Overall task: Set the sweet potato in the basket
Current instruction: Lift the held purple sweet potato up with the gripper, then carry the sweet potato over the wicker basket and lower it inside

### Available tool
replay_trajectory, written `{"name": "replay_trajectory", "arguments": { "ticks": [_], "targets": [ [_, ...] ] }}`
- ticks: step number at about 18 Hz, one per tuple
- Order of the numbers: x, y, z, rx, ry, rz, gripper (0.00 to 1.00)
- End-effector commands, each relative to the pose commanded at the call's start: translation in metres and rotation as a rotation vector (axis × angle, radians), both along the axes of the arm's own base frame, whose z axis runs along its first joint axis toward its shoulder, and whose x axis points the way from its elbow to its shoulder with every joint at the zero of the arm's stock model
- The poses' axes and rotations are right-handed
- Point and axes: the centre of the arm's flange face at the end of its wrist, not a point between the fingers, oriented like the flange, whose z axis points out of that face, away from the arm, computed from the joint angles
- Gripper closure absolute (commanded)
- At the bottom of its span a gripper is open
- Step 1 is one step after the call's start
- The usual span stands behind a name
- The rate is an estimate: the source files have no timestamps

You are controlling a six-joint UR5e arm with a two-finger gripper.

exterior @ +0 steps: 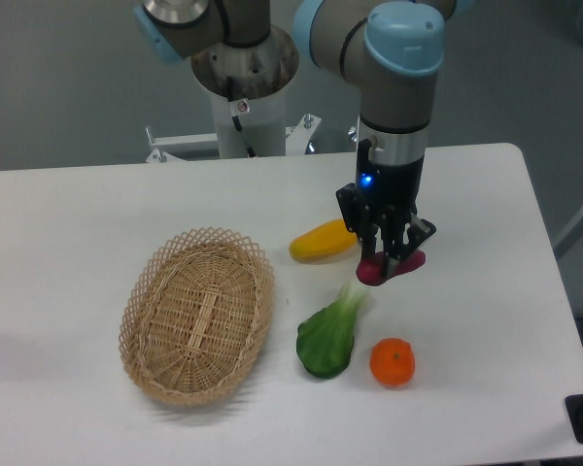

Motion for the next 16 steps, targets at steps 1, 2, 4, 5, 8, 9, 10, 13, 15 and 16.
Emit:
{"name": "replay_trajectory", "arguments": {
  "ticks": [1, 2, 4, 5, 8, 9, 10, 13, 15, 16],
  "targets": [
    [0.002, 0.002, -0.001, -0.001, -0.002, -0.003, 0.7],
    [0.007, 0.006, -0.002, -0.004, -0.003, -0.011, 0.7],
    [0.016, 0.011, -0.006, -0.003, -0.024, 0.01, 0.7],
    [0.021, 0.013, -0.007, 0.0, -0.032, 0.019, 0.7],
    [0.044, 0.033, -0.007, 0.011, -0.055, 0.041, 0.7],
    [0.052, 0.039, -0.007, 0.017, -0.064, 0.054, 0.7],
    [0.058, 0.044, -0.007, 0.021, -0.075, 0.069, 0.7],
    [0.087, 0.066, -0.013, 0.034, -0.116, 0.114, 0.7],
    [0.11, 0.087, -0.021, 0.049, -0.134, 0.149, 0.71],
    [0.125, 0.099, -0.03, 0.045, -0.136, 0.168, 0.71]
  ]
}}
